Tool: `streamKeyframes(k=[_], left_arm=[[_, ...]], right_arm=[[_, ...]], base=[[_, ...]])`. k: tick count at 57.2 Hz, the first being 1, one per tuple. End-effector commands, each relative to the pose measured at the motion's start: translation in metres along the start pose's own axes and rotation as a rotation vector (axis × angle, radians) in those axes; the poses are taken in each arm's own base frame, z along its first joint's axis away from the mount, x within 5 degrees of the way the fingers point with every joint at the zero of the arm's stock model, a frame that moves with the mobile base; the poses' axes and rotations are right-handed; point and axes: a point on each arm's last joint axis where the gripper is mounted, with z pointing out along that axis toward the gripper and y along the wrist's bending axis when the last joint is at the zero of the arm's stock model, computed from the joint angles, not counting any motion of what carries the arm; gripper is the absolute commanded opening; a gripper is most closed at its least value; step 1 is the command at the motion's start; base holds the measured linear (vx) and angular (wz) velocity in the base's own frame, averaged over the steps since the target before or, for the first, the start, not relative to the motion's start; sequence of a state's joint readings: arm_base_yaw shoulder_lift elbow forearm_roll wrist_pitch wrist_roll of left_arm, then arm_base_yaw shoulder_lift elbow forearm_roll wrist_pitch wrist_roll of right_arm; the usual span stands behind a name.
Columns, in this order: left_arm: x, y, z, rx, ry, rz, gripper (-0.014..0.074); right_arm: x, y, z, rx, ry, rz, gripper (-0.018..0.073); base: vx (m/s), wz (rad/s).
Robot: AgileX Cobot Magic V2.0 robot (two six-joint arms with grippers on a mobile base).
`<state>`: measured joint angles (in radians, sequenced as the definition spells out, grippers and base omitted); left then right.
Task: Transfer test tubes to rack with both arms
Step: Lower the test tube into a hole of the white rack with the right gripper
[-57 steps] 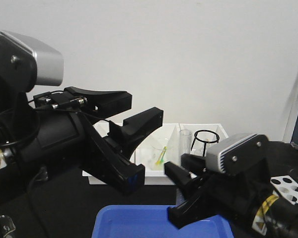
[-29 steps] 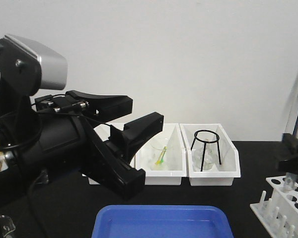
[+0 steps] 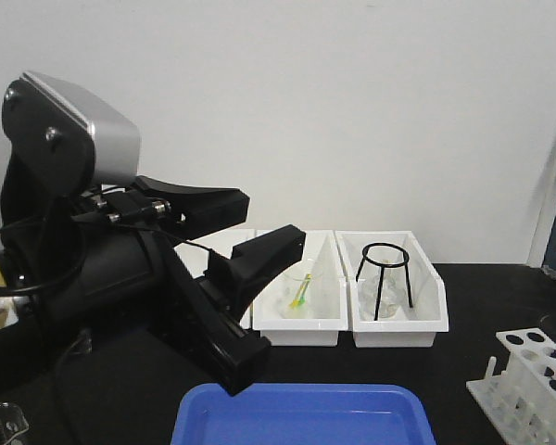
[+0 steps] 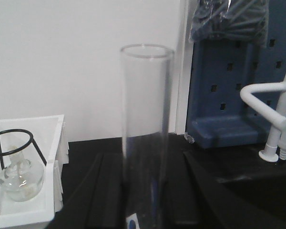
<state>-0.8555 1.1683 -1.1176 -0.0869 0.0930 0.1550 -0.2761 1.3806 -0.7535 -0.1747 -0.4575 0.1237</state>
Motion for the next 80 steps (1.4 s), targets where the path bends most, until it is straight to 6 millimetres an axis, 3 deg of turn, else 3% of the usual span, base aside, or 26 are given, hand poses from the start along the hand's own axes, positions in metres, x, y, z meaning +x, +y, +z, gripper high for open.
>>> streamKeyframes(k=[1,13,20,68,80], left_arm=[[-0.023,0.002,-0.010,-0.016,-0.127,0.017,0.0447],[-0.022,0.002,-0.009,-0.015,-0.121,0.019,0.0447],[-0.021,0.002,-0.009,-0.015,-0.120,0.019,0.0447],[-0.021,0.002,-0.009,-0.015,-0.119,0.017,0.0447],[-0.021,0.002,-0.009,-0.015,-0.119,0.016,0.0447]], right_arm=[[-0.026,0.000,-0.001,-0.015,-0.182,-0.010,-0.0007],[-0.001,0.003,-0.006,-0.041,-0.280,0.001,-0.0006],[0.015,0.004,0.001,-0.053,-0.277,0.014,-0.0006],[0.064,0.006,0.028,-0.087,-0.185,0.081,-0.0006],[0.086,0.011,0.035,-0.145,-0.114,0.050,-0.0006]], base=[[0.00,0.00],[0.00,0.00],[0.00,0.00],[0.00,0.00],[0.00,0.00]])
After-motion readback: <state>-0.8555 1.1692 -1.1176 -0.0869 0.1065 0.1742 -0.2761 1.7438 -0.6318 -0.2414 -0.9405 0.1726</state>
